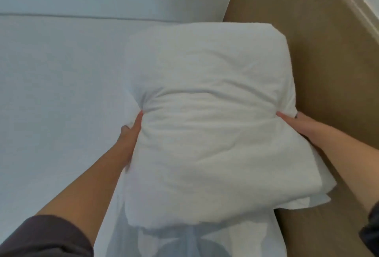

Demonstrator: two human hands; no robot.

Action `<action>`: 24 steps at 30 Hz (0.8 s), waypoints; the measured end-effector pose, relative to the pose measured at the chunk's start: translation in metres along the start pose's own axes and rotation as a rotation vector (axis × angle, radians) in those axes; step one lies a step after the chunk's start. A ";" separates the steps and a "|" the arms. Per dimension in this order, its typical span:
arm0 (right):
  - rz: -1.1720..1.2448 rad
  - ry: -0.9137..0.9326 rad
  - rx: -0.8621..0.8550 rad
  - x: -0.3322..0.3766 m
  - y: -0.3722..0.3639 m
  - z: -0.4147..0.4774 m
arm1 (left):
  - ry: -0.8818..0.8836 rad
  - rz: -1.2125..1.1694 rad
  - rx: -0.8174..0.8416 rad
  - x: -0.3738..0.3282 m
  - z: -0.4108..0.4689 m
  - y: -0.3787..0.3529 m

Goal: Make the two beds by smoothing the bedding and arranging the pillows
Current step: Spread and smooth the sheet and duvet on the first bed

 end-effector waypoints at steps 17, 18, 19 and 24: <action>-0.769 0.313 -0.259 -0.036 -0.104 0.007 | -0.900 1.079 -0.146 -0.018 -0.054 -0.122; -0.770 0.318 -0.256 -0.038 -0.104 0.003 | -0.939 1.115 -0.143 -0.018 -0.057 -0.124; -0.772 0.325 -0.250 -0.037 -0.104 -0.003 | -0.974 1.150 -0.137 -0.020 -0.060 -0.127; -0.736 0.315 -0.259 -0.039 -0.113 -0.045 | -1.014 1.296 -0.054 -0.037 -0.069 -0.143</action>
Point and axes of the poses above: each hand's wrist, its own z-axis towards the middle knuckle, its own y-axis out of the back of the hand, x = y × z, the point moved 4 cm from there along z, towards the middle knuckle, and after that the axes turned 4 degrees about -x, right-handed, at the moved point
